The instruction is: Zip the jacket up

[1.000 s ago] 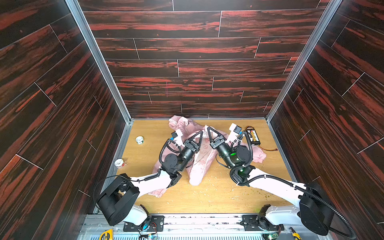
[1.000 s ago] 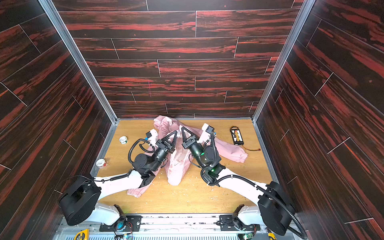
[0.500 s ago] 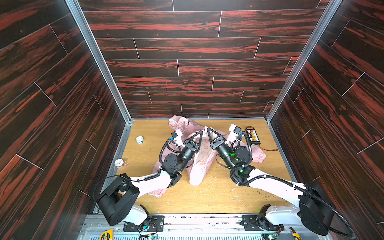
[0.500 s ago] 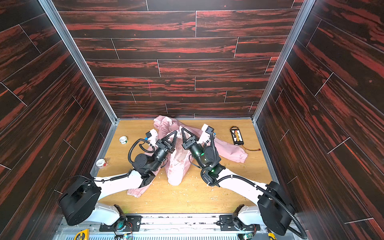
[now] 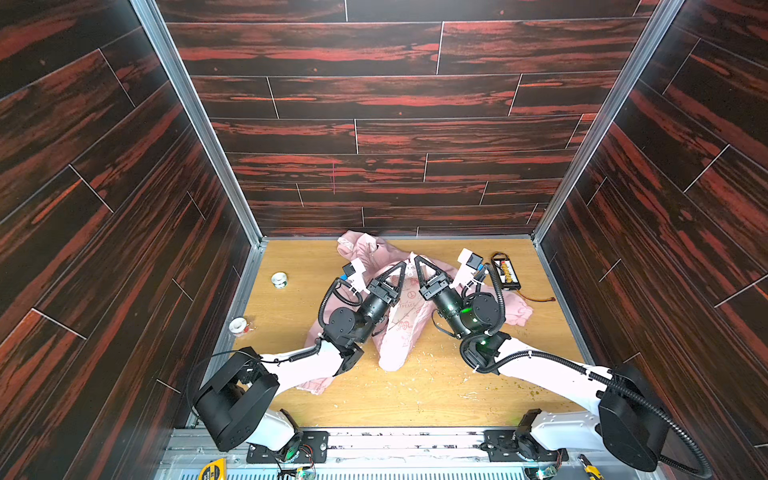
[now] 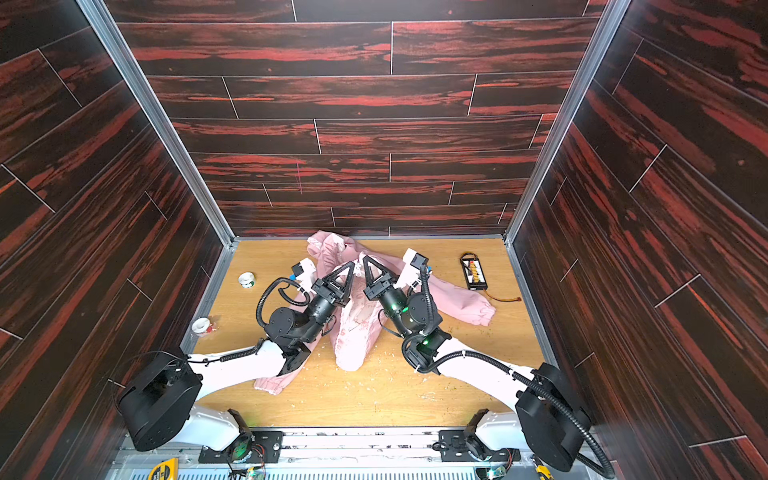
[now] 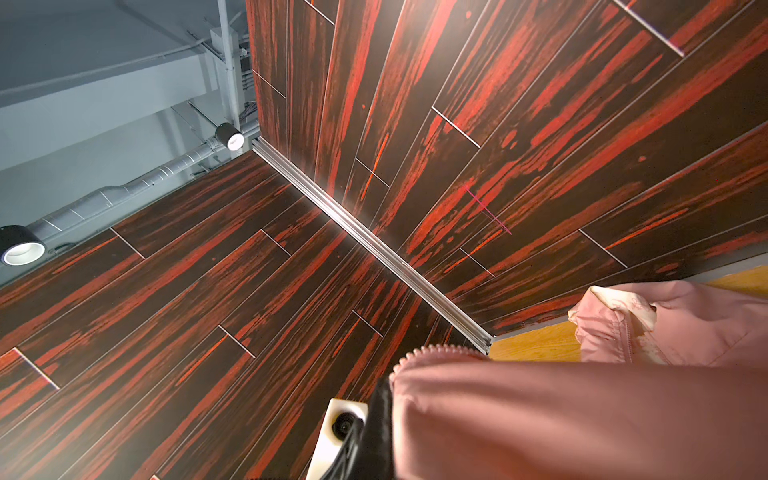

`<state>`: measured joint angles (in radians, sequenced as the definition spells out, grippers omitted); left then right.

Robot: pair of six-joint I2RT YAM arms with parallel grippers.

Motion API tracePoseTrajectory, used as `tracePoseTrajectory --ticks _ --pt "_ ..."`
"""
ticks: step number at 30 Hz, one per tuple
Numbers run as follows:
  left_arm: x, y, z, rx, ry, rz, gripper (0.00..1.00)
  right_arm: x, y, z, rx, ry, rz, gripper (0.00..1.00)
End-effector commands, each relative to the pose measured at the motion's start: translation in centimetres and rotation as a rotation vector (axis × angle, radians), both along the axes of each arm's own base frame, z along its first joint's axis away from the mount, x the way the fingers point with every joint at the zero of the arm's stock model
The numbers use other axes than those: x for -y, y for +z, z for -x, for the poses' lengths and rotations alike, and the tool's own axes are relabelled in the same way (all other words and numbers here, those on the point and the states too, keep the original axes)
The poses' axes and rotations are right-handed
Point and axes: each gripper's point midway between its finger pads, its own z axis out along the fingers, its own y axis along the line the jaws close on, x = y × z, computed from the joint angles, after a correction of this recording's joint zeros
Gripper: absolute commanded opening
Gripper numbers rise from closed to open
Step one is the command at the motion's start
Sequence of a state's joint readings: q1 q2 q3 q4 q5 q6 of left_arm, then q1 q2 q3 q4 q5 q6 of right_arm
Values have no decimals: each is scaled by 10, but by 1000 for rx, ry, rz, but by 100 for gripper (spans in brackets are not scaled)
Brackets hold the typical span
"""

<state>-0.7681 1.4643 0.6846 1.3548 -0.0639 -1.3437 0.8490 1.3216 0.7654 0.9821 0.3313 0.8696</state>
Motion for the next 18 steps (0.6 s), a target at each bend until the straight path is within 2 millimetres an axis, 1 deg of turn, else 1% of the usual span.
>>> tracePoseTrajectory --ticks 1,18 --pt "-4 19 9 50 -13 53 0 12 40 13 87 -12 -76 0" --pt "-4 16 9 46 -13 48 0 8 42 10 95 -10 -72 0"
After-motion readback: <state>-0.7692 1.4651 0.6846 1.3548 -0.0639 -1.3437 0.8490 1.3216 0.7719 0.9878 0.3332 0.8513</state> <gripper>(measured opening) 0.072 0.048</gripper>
